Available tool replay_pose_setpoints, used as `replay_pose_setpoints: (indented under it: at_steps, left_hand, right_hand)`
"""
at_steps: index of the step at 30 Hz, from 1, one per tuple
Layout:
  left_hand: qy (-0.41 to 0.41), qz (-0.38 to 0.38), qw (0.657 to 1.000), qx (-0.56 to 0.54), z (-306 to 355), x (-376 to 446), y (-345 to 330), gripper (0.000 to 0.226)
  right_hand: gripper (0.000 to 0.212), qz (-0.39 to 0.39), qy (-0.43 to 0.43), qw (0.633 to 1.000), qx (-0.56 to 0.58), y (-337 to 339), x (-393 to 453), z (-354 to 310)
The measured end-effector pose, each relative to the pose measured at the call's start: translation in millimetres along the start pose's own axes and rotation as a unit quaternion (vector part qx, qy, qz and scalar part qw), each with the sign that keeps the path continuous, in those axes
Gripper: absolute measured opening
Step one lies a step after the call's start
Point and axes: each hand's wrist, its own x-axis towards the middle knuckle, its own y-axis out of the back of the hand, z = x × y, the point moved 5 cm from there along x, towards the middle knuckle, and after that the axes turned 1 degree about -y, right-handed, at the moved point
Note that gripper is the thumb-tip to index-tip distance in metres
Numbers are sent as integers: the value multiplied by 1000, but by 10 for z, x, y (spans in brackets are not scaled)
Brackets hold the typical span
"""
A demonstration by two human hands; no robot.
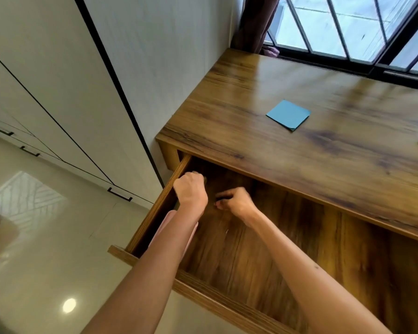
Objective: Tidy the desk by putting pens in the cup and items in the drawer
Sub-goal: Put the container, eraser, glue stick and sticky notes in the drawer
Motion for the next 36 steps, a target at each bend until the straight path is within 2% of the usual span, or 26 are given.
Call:
replay_pose_setpoints:
  at_steps: [4,8,12,16,21,25,28,32,36]
  left_hand:
    - [-27,-16,999,-21,-40,-13,76,21]
    - [-41,3,998,-56,-155,-20,217,19]
    - [-46,19,995,-81,-226,-16,345,18]
    - [-59,37,992,-104,-228,-57,412,22]
    - [-58,67,988,-123,-116,-119,517,15]
    - [-79,183,958,-205,189,-221,840,20]
    - [-109,249,924,-269,666,-363,1155,22]
    - [-201,250,886,-333,1579,-554,1371,20]
    - [-331,219,832,-388,2747,-876,1477,12]
  right_hand:
    - [28,10,6,1000,-25,-193,-40,45]
    - [30,37,48,998,-27,-373,-108,35]
    - [28,48,55,997,-31,-533,-122,59]
    - [31,43,72,995,-57,-564,-123,70]
    - [24,30,95,993,-65,-490,-208,74]
    - [12,121,115,986,15,-66,-420,25]
    - [8,213,146,965,51,548,-661,13]
    - [21,344,188,919,39,1557,-1048,159]
    - [22,461,149,873,45,2680,-1505,620]
